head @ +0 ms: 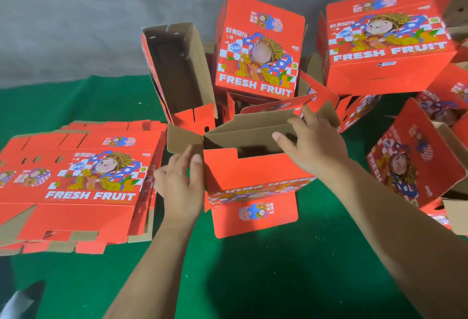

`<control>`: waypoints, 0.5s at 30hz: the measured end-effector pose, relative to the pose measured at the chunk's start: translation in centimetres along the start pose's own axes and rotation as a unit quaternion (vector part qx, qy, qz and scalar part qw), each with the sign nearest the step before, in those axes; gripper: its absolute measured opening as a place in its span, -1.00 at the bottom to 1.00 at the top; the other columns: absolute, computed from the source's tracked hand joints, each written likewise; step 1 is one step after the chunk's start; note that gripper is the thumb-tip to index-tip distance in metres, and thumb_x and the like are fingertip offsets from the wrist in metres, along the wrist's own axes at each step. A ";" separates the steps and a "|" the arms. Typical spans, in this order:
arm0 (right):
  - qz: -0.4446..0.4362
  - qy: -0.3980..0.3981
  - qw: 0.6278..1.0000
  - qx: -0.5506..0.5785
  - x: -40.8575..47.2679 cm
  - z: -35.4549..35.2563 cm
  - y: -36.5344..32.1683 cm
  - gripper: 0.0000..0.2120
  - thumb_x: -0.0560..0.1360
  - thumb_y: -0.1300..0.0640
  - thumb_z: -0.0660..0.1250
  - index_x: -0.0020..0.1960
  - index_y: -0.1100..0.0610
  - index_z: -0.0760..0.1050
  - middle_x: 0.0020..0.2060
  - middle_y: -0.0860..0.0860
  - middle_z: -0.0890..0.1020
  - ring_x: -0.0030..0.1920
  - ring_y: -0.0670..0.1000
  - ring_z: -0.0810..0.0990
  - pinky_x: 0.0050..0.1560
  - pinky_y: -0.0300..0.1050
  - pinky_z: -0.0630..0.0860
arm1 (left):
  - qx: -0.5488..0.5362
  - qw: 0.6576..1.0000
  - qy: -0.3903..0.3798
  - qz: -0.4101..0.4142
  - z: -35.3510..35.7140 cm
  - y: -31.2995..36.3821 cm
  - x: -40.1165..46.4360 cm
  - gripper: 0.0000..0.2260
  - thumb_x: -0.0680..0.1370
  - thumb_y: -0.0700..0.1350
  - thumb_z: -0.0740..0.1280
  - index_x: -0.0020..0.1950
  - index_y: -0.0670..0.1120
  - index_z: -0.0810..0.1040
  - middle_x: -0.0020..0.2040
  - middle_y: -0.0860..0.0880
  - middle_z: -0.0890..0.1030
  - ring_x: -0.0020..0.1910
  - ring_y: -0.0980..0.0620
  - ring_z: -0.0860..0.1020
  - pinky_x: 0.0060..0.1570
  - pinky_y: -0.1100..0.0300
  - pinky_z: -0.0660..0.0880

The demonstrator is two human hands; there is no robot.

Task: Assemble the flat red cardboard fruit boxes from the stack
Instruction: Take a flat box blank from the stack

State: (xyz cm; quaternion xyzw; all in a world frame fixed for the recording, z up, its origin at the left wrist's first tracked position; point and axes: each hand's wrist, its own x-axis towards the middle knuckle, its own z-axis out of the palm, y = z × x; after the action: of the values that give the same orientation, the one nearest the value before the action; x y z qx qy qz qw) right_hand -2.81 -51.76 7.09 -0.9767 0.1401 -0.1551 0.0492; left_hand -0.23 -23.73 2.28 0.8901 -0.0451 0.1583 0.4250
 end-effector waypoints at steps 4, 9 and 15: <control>-0.101 0.161 0.981 0.033 -1.3 2.4 1.5 -0.57 0.59 -0.15 0.40 0.26 0.17 0.62 0.34 0.17 0.54 0.28 0.27 0.50 0.30 0.22 0.41 | 0.041 0.999 0.013 -0.004 0.3 0.9 -0.1 -0.47 0.61 0.20 0.34 0.54 0.04 0.45 0.33 -0.05 0.55 0.21 -0.17 0.36 0.16 0.06 0.19; -0.058 0.109 0.991 -0.051 -1.4 4.0 2.8 -0.56 0.46 -0.08 0.50 0.25 0.12 0.62 0.55 0.24 0.33 0.53 0.34 0.30 0.50 0.26 0.16 | 0.163 0.983 0.004 0.081 1.1 0.8 -0.6 -0.25 0.52 -0.18 0.40 0.66 0.09 0.19 0.32 -0.14 0.41 0.15 -0.21 0.30 0.15 -0.19 0.27; -0.058 0.027 0.994 -0.085 -1.9 3.8 0.7 -0.80 0.47 0.21 0.47 0.08 0.11 0.70 0.39 0.22 0.43 0.26 0.32 0.41 0.30 0.27 0.29 | 0.109 0.976 -0.020 0.189 2.2 0.1 -1.5 -0.51 0.39 -0.35 0.22 0.27 0.03 0.35 0.16 -0.20 0.48 0.07 -0.24 0.42 -0.01 0.06 0.14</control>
State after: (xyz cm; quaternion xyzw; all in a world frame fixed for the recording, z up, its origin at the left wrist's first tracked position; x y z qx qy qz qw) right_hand -3.55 -51.65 2.87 -0.9792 0.0969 -0.1719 -0.0474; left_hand -1.16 -25.58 0.58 0.9095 -0.2036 0.2217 0.2867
